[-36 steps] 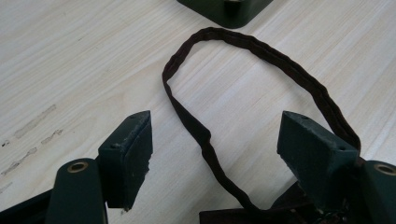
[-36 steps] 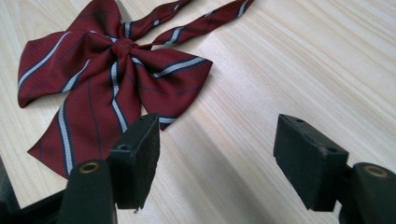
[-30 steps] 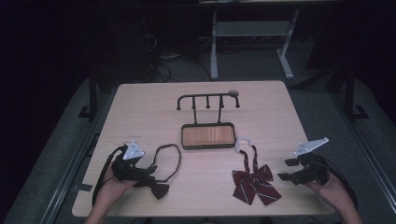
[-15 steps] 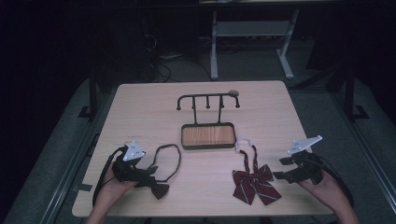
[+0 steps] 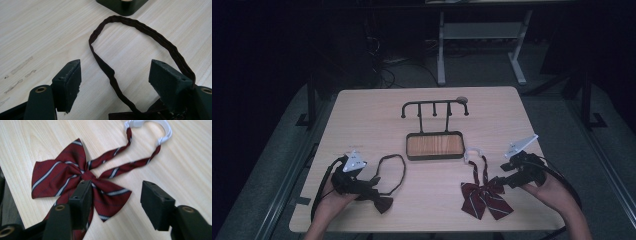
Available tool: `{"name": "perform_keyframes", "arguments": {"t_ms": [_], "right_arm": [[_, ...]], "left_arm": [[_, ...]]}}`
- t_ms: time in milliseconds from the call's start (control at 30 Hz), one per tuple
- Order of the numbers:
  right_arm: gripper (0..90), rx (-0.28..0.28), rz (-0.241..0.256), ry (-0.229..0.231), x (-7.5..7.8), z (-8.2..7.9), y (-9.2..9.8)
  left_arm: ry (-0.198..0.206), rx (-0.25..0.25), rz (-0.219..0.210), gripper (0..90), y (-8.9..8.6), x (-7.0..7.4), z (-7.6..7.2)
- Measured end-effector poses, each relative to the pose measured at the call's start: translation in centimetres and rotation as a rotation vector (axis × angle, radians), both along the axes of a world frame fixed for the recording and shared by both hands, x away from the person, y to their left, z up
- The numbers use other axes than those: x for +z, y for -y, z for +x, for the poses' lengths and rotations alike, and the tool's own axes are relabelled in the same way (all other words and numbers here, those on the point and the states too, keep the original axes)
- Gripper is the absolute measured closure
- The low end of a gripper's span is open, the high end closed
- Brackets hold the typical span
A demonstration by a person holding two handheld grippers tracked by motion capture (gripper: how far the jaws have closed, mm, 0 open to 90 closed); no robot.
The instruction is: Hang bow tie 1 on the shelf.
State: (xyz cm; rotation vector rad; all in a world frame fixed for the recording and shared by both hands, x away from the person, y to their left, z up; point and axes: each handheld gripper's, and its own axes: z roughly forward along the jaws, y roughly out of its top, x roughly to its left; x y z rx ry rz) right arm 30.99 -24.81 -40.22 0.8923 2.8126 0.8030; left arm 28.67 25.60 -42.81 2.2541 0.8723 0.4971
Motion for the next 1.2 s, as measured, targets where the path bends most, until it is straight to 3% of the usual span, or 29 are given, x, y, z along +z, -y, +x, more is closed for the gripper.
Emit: {"name": "perform_keyframes", "arguments": {"t_ms": [500,733,967,1200], "right_arm": [[50.4,0.034,-0.061,-0.026,1.1,2.8,-1.9],[51.7,0.035,-0.097,-0.056,0.9,4.8,-2.9],[53.0,0.023,-0.086,-0.08,0.7,6.8,-3.3],[55.6,-0.007,-0.118,-0.098,-0.5,8.6,-3.6]], "left_arm": [[0.01,-0.007,0.001,26.7,0.0,0.1,0.2],[0.011,0.002,-0.012,26.7,-0.1,0.2,0.2],[0.01,0.001,-0.011,26.7,-0.1,0.2,0.2],[0.012,0.002,-0.014,26.7,-0.1,0.2,0.2]]}}
